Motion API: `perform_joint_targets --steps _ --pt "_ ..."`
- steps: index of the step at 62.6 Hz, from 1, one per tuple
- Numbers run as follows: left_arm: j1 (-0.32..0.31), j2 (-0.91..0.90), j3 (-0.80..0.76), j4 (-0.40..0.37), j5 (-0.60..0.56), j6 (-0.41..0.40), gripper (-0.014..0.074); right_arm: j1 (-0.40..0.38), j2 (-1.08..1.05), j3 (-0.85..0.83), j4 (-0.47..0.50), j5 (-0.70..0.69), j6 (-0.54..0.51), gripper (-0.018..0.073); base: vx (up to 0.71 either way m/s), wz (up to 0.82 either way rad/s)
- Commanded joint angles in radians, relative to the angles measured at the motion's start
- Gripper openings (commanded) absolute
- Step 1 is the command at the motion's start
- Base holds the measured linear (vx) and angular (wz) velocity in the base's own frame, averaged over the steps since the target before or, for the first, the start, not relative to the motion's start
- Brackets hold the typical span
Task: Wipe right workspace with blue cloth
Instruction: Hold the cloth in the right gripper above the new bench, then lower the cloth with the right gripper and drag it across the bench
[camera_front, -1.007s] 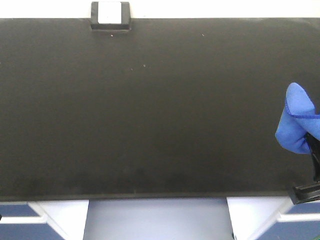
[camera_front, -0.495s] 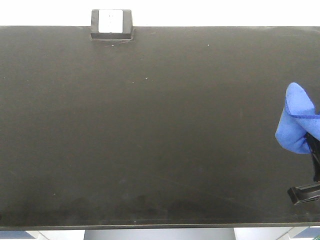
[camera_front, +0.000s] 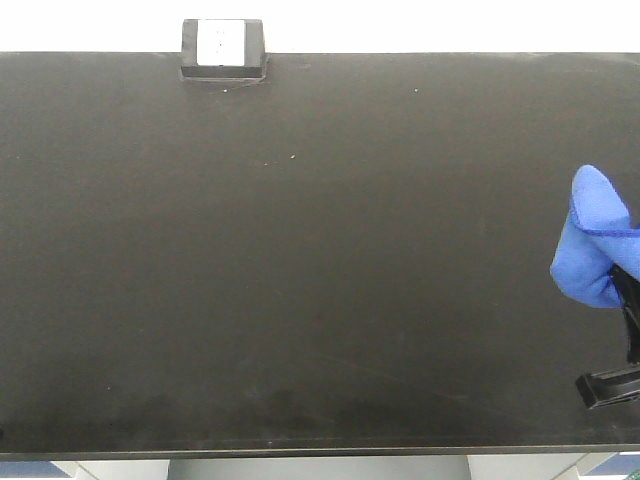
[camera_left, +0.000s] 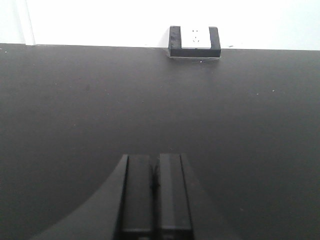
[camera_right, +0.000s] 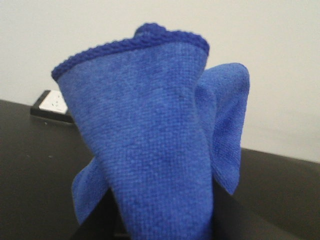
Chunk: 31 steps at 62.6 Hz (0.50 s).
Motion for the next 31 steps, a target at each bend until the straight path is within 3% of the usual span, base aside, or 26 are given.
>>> perform_joint_targets --steps 1,6,10,24,31 --pt "-0.004 -0.016 0.030 0.001 -0.086 -0.008 -0.0006 0.001 0.006 0.019 0.016 -0.087 0.176 -0.0003 0.00 0.00" --pt "-0.004 -0.016 0.030 0.001 -0.086 -0.008 -0.0006 0.001 0.006 0.015 0.037 -0.086 0.334 -0.0003 0.00 0.00" --pt "-0.004 -0.016 0.030 0.001 -0.086 -0.008 -0.0006 0.001 0.013 0.000 0.041 -0.045 0.380 -0.0003 0.00 0.00" --pt "-0.004 -0.016 0.030 0.001 -0.086 -0.008 -0.0006 0.001 0.186 -0.246 0.032 0.451 0.332 -0.0001 0.00 0.00" --pt "-0.004 -0.016 0.030 0.001 -0.086 -0.008 -0.0006 0.000 0.374 -0.384 -0.039 0.641 0.309 -0.0001 0.00 0.00"
